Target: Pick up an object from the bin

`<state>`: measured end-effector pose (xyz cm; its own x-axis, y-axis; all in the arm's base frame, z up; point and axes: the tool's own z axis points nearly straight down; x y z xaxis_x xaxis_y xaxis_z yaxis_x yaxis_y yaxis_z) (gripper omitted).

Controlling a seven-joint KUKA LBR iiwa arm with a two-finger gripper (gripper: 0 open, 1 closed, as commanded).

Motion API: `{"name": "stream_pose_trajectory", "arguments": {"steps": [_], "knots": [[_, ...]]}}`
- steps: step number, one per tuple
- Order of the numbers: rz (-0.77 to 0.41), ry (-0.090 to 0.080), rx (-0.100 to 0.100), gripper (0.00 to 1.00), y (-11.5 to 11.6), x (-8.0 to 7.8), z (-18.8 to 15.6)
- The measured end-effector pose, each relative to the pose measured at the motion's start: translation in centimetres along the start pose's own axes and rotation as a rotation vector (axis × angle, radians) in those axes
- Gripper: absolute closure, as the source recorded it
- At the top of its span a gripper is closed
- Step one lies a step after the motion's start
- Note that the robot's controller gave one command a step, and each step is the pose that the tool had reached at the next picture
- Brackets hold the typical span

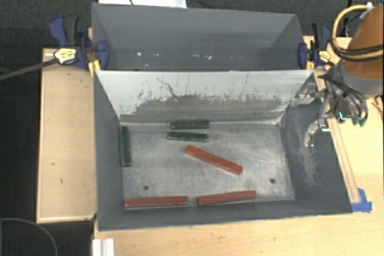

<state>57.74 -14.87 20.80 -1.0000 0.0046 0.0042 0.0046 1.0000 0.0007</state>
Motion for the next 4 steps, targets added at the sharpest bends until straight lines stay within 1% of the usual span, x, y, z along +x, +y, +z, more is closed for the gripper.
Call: {"name": "stream_pose_trajectory", "arguments": {"steps": [1,2,3,4], "knots": [[-0.004,-0.008,0.002,0.0,0.1,-0.2,-0.5],[0.03,-0.011,0.001,0.0,6.3,0.6,7.5],[-0.136,-0.001,0.0,0.0,9.2,2.3,8.1],[-0.043,-0.006,0.0,0.0,11.8,3.5,7.9]]}}
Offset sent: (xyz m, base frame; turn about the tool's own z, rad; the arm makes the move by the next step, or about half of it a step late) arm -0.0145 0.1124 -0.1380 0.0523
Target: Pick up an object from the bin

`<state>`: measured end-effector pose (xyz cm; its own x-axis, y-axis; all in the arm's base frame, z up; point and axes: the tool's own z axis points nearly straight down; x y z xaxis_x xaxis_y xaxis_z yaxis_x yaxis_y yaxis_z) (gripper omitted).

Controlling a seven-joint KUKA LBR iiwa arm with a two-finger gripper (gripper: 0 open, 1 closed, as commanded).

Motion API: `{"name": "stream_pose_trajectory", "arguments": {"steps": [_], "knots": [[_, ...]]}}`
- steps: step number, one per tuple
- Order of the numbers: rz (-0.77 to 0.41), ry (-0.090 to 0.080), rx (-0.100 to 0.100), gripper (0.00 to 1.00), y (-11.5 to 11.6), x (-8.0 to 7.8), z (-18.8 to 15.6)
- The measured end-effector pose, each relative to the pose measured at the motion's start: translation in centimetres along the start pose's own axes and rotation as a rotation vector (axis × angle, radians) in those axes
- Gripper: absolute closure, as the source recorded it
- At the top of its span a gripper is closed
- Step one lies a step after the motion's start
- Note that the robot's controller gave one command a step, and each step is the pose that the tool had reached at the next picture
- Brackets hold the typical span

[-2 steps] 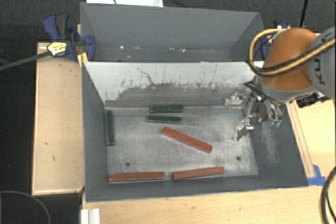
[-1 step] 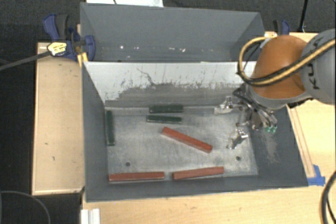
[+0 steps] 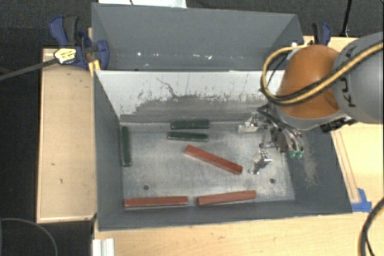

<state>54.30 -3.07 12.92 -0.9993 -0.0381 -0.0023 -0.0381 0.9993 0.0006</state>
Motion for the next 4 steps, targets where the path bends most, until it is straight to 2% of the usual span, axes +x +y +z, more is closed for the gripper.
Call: {"name": "stream_pose_trajectory", "arguments": {"steps": [1,2,4], "knots": [[0.143,0.0,0.0,0.0,3.5,1.6,3.5],[0.099,-0.01,0.003,1.0,6.7,1.7,5.4],[0.098,-0.008,0.002,1.0,6.7,1.7,5.2]]}}
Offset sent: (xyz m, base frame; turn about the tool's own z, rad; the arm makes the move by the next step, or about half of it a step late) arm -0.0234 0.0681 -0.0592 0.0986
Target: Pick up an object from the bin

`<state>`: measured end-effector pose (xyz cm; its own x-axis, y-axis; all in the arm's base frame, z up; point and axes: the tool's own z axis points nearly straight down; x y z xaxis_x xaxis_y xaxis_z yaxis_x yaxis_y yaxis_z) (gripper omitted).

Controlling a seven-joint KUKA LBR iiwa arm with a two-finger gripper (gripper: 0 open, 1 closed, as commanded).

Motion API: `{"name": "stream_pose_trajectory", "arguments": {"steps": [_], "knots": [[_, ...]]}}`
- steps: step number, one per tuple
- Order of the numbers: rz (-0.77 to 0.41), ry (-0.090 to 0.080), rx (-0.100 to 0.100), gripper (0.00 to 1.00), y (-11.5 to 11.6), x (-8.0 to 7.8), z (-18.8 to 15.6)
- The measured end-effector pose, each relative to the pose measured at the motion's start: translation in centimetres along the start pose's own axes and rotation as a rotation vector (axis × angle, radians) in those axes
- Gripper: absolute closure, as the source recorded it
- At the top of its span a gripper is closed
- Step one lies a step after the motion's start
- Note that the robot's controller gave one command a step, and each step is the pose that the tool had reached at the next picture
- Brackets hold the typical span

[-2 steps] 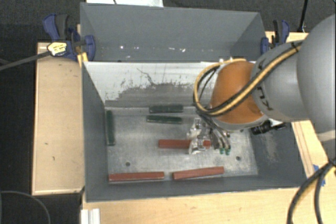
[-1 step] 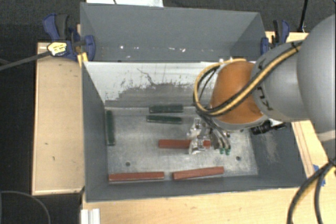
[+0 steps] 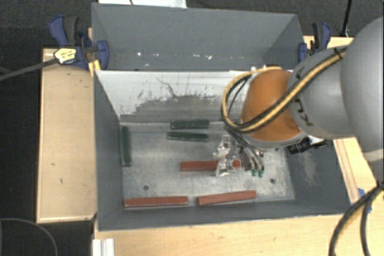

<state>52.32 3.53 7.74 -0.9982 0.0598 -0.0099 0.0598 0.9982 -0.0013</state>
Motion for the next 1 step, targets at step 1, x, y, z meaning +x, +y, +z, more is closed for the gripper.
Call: {"name": "stream_pose_trajectory", "arguments": {"steps": [1], "knots": [[-0.002,0.008,-0.001,1.0,0.04,0.15,-0.88]]}}
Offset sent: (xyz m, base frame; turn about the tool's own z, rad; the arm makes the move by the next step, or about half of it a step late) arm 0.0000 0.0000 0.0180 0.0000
